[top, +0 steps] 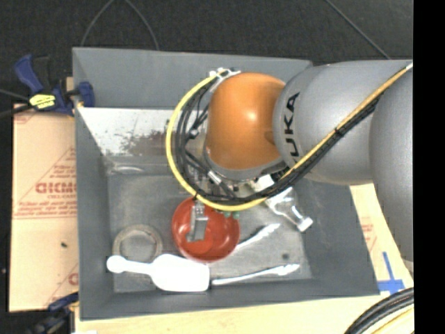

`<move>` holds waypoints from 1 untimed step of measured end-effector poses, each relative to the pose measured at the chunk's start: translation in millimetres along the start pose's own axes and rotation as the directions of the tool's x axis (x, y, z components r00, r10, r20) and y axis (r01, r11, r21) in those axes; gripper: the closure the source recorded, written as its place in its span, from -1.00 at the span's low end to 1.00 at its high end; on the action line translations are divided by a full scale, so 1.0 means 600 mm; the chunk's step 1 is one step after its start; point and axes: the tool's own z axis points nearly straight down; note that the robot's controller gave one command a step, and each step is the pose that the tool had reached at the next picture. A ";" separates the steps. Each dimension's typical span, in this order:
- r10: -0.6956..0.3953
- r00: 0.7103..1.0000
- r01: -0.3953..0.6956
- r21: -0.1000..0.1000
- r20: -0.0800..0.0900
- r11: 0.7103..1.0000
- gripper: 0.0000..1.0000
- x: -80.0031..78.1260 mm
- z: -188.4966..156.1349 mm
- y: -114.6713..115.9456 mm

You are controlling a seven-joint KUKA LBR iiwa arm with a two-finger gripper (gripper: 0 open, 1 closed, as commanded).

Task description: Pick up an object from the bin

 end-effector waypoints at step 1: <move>0.000 1.000 0.000 0.000 0.000 1.000 -1.00 0.000 0.000 0.000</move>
Offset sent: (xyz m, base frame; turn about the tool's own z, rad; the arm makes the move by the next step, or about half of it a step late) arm 0.0045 -0.0107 -0.0468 -0.2545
